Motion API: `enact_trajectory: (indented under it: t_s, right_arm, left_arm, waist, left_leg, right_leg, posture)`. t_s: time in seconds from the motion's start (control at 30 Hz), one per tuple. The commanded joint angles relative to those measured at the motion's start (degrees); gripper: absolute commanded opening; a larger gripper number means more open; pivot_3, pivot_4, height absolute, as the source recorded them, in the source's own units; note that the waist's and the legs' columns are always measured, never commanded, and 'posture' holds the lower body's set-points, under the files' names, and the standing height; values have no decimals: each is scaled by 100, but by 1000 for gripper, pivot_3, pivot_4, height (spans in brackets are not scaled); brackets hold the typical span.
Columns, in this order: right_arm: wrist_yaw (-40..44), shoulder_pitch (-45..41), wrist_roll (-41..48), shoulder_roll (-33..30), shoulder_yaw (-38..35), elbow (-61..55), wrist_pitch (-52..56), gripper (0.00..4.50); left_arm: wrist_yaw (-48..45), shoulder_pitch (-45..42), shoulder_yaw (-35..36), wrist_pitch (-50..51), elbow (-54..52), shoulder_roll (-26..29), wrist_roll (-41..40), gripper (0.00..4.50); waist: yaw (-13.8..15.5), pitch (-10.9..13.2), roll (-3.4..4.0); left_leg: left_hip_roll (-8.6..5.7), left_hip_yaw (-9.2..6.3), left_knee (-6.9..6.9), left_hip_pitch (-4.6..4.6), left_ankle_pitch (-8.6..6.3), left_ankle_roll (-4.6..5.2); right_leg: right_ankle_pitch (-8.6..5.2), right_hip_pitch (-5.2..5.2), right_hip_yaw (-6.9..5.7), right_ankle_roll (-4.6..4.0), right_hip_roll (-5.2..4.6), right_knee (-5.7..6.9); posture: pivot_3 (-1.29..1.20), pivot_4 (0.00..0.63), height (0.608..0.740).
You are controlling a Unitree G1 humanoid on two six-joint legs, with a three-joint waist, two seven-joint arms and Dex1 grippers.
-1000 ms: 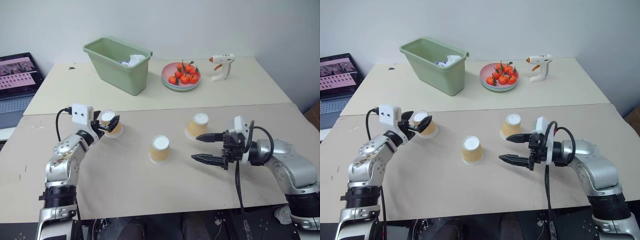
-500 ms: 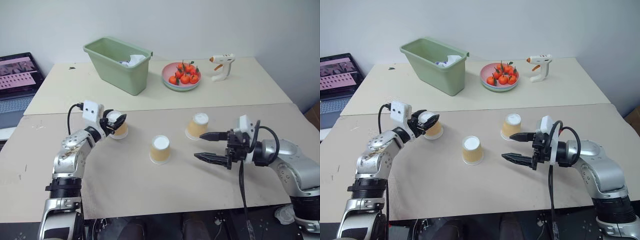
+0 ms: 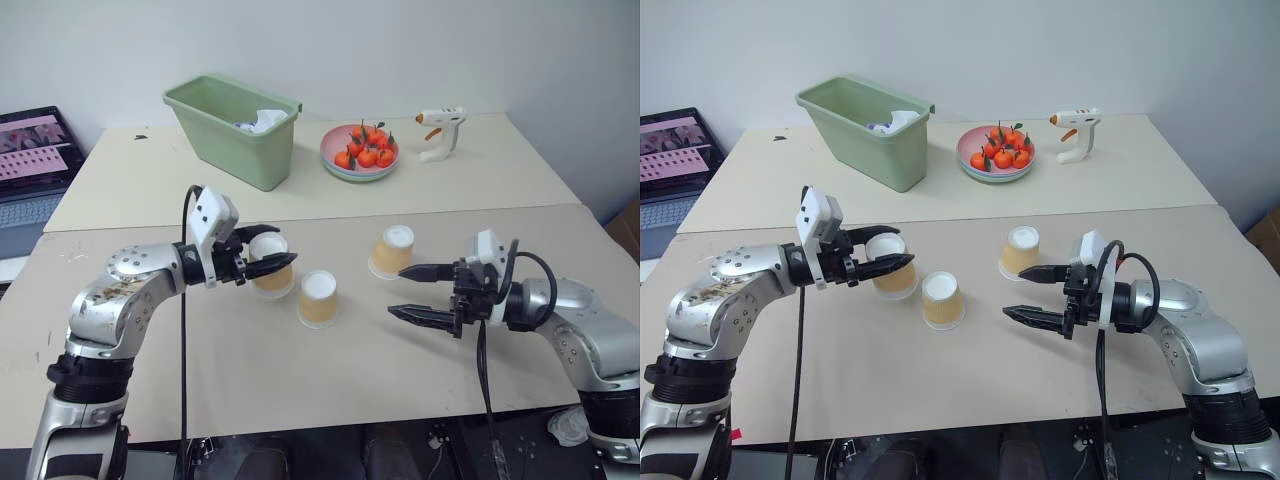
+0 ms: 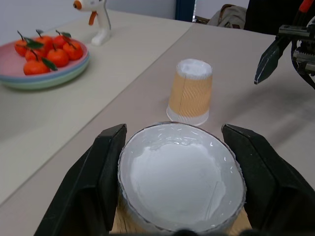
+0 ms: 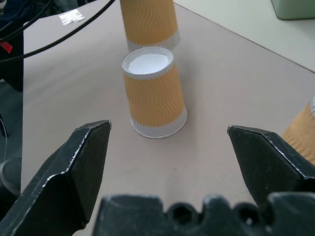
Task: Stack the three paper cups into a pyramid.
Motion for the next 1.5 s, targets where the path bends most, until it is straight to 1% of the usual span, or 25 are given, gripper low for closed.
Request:
enact_trajectory:
  t_s: [0.03,0.27,0.47,0.8,1.2,1.23,1.33,1.5]
  right_arm:
    - [-11,-69,83,-95,-149,-145,11,4500]
    - [-4,-119,96,-119,-123,-131,17,4500]
    - [-5,-83,112,-132,-139,-155,19,4500]
    - [18,-122,109,-144,-117,-105,27,4500]
    - [116,-199,104,-199,-95,-31,52,4500]
    - [120,-204,102,-207,-92,-30,56,4500]
    - [130,-229,108,-230,-87,-13,68,4500]
    - [169,-284,123,-275,-80,38,88,4500]
  left_arm:
    - [-89,103,-11,21,-450,154,-71,3136]
    - [2,277,-27,101,-643,75,-186,3136]
    - [110,544,-140,45,-727,35,-78,3136]
    - [357,911,-26,103,-962,-79,-228,3136]
    - [510,988,72,181,-980,-197,-402,3136]
    - [532,992,100,208,-979,-205,-450,3622]
    - [776,961,74,93,-949,-224,-234,4434]
    - [835,942,226,65,-981,-354,-448,4434]
  waist:
    - [9,0,0]
    - [28,0,0]
    - [19,0,0]
    - [31,0,0]
    - [38,0,0]
    - [39,0,0]
    - [35,0,0]
    - [37,0,0]
  left_leg:
    - [0,0,0,0,0,0]
    - [0,0,0,-1,0,0]
    - [0,0,-1,-1,0,0]
    - [0,0,-1,-1,0,0]
    - [0,0,-1,-1,0,0]
    - [0,0,-1,-1,0,0]
    - [0,0,-1,0,0,0]
    - [0,0,-1,0,0,0]
  right_leg:
    - [0,0,0,0,0,-1]
    - [0,0,0,0,0,-2]
    - [0,-1,1,0,0,-2]
    - [0,0,1,0,0,-2]
    - [0,1,1,0,0,-2]
    - [0,1,1,-1,0,-2]
    - [0,1,1,0,0,-1]
    - [0,1,0,0,0,-2]
  posture:
    - [0,150,725]
    - [0,150,725]
    - [0,150,725]
    - [0,150,725]
    - [0,150,725]
    - [0,150,725]
    - [0,150,725]
    - [0,150,725]
